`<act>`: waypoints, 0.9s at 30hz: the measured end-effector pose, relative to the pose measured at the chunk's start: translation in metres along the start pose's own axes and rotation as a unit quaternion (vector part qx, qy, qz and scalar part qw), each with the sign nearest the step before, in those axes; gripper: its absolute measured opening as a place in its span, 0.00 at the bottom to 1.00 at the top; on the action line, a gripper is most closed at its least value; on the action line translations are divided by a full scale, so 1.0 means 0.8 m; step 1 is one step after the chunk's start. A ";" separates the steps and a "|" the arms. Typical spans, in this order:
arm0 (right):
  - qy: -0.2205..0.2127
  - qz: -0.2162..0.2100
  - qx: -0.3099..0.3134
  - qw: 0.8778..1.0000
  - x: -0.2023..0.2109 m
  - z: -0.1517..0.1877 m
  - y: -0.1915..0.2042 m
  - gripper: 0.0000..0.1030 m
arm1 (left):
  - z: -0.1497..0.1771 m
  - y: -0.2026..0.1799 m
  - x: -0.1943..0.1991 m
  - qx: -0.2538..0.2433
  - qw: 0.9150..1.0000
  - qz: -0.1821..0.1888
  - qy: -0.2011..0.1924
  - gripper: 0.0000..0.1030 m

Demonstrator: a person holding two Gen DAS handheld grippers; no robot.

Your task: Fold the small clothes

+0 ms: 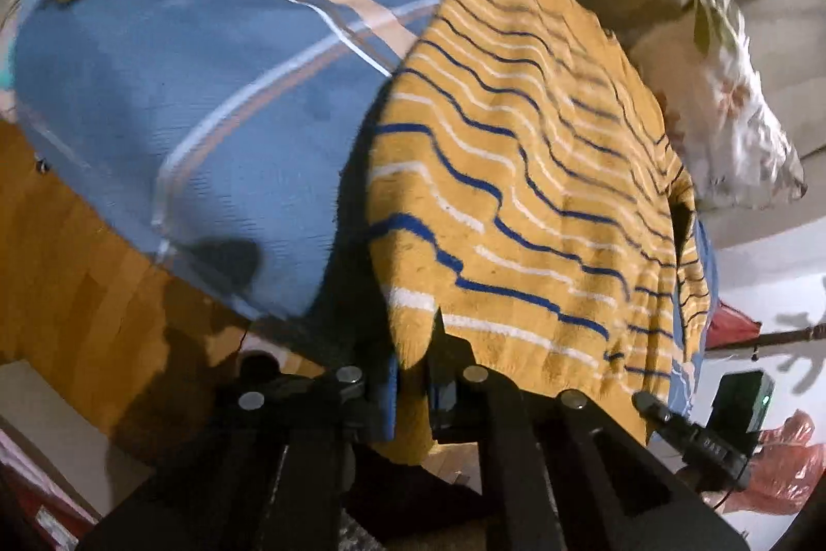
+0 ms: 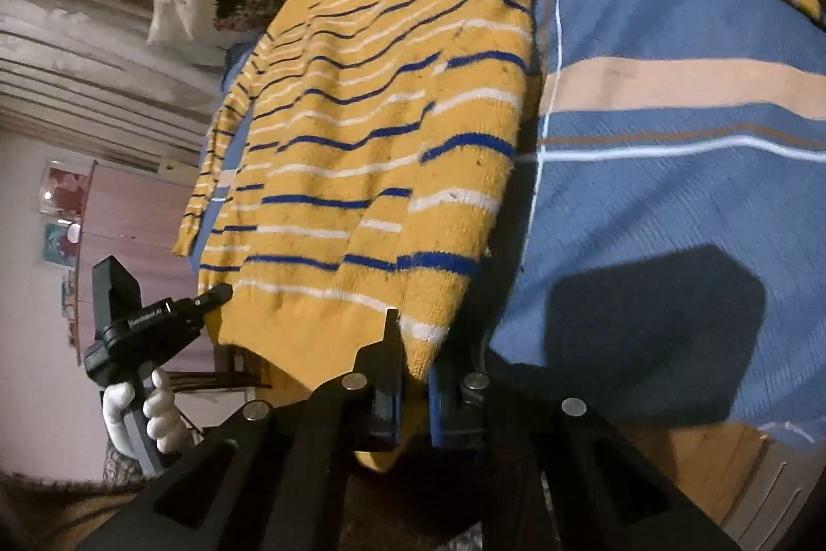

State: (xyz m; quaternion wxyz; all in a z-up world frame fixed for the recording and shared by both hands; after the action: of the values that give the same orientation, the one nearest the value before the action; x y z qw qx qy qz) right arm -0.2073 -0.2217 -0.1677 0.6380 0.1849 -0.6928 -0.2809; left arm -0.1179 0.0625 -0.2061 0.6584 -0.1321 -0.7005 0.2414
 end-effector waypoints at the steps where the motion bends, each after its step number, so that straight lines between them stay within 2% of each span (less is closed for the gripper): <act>1: 0.005 -0.005 0.000 1.000 0.002 0.007 -0.001 0.07 | 0.003 0.003 0.005 0.004 1.000 -0.003 -0.003 0.08; 4: 0.021 -0.004 -0.010 1.000 -0.002 0.023 -0.014 0.07 | 0.009 0.008 0.006 0.005 1.000 -0.012 -0.009 0.08; 7: 0.020 -0.008 -0.019 1.000 -0.015 0.012 -0.019 0.07 | 0.005 0.015 -0.012 0.014 0.999 -0.036 0.000 0.09; 11: -0.027 -0.025 -0.021 0.999 0.025 0.004 -0.019 0.15 | 0.002 0.012 0.006 -0.013 1.000 -0.025 -0.015 0.10; 13: -0.070 -0.010 -0.036 0.997 0.058 -0.009 -0.031 0.20 | -0.002 0.014 0.026 -0.025 0.998 -0.034 -0.038 0.10; 14: -0.092 0.003 -0.050 0.994 0.076 -0.017 -0.045 0.26 | -0.004 0.017 0.037 -0.027 0.998 -0.041 -0.051 0.10; 15: -0.123 0.012 -0.076 0.989 0.101 -0.028 -0.070 0.34 | -0.009 0.021 0.047 -0.024 0.997 -0.043 -0.063 0.10; 17: -0.174 -0.002 -0.133 0.976 0.133 -0.047 -0.110 0.40 | -0.017 0.028 0.063 -0.008 0.996 -0.041 -0.079 0.10; 21: -0.252 -0.032 -0.260 0.931 0.178 -0.062 -0.198 0.40 | -0.032 0.029 0.091 0.011 0.993 -0.036 -0.109 0.14; 23: -0.259 -0.048 -0.290 0.920 0.184 -0.060 -0.223 0.40 | -0.035 0.023 0.097 0.012 0.992 -0.034 -0.119 0.26; 27: -0.273 -0.053 -0.322 0.905 0.189 -0.072 -0.246 0.40 | -0.045 -0.003 0.088 0.001 0.993 -0.034 -0.114 0.28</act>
State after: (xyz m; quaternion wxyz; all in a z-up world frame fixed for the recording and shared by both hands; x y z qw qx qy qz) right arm -0.1880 -0.4760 -0.1711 0.4330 -0.0777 -0.7007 -0.5617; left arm -0.0891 0.1017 -0.1434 0.5823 -0.0789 -0.7748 0.2333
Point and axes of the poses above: each gripper's, at about its wrist camera, not at the fingertips, and x roughly against the way its jaws point, y to its left, z to its underside, the point moved 10 cm from there along -x, roughly the way its jaws point, and after that the axes turned 15 degrees about y, right-handed, at the moved point
